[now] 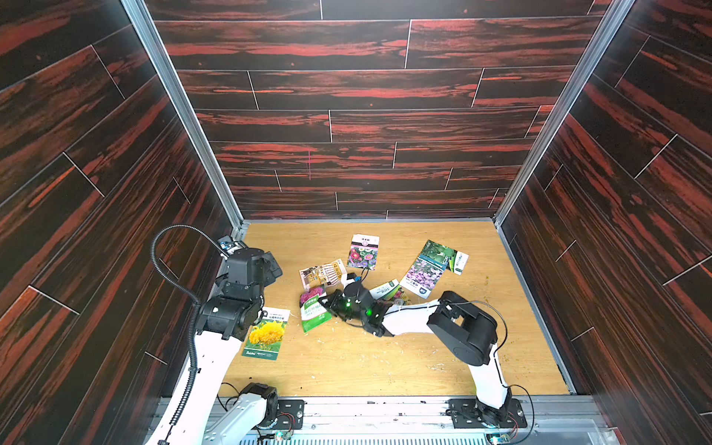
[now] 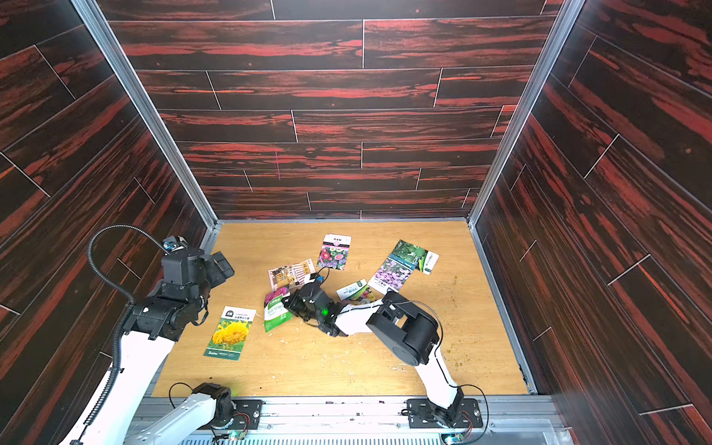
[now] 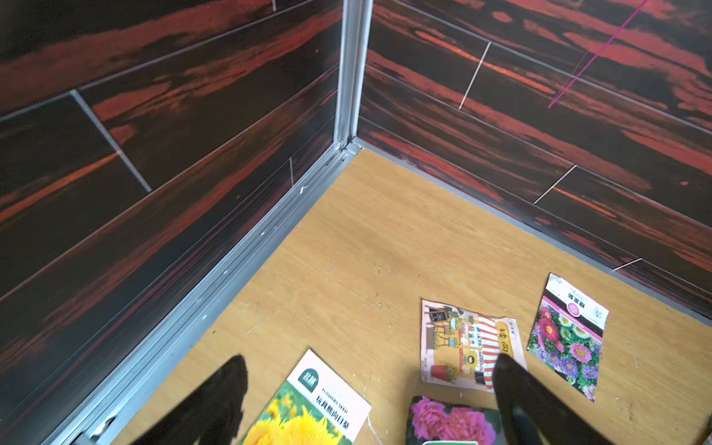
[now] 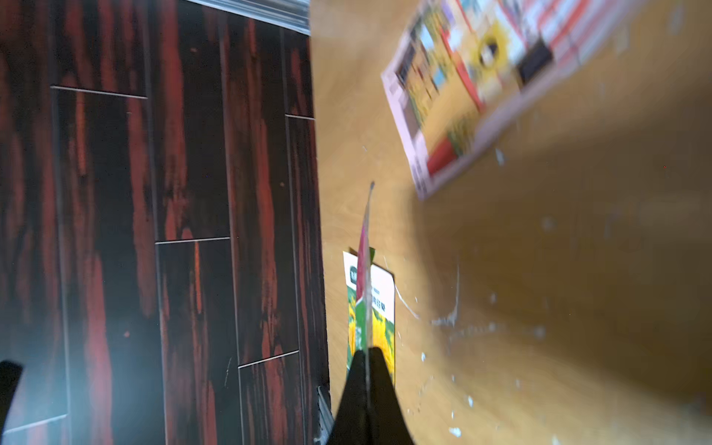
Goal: Arrange the seed packets in a row
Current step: Place the seed packet at the center of the board.
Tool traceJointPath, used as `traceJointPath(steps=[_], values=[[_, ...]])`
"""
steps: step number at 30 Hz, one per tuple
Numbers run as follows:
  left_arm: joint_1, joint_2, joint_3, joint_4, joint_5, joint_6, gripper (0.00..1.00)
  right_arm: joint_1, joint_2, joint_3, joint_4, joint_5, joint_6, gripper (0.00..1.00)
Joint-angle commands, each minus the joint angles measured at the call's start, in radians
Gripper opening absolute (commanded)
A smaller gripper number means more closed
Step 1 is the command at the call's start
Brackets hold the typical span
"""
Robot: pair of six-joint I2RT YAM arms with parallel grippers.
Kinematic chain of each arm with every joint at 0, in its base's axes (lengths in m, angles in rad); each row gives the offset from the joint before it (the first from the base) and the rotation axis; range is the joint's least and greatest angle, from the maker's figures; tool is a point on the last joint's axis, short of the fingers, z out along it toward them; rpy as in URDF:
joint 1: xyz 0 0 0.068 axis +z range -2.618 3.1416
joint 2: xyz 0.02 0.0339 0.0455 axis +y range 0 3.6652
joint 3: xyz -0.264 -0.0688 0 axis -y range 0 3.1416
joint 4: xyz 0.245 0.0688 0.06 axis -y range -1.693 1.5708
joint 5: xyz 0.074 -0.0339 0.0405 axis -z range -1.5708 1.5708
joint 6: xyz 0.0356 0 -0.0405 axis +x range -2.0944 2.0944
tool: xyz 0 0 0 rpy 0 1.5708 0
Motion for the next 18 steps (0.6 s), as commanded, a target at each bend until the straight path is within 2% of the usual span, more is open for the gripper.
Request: traceJointPath(steps=[1,6,13,18], values=[[0.009,-0.030,0.012,-0.068,-0.040,-0.035,1.00,0.048,0.012,-0.011,-0.064,0.087,0.093,0.00],[0.015,-0.044,-0.015,-0.081,-0.017,-0.056,1.00,0.092,0.065,0.016,-0.076,0.116,0.178,0.00],[0.016,-0.082,-0.047,-0.095,0.009,-0.062,1.00,0.128,0.148,0.150,-0.217,0.174,0.233,0.00],[0.019,-0.105,-0.077,-0.097,0.015,-0.053,1.00,0.143,0.151,0.190,-0.329,0.212,0.241,0.00]])
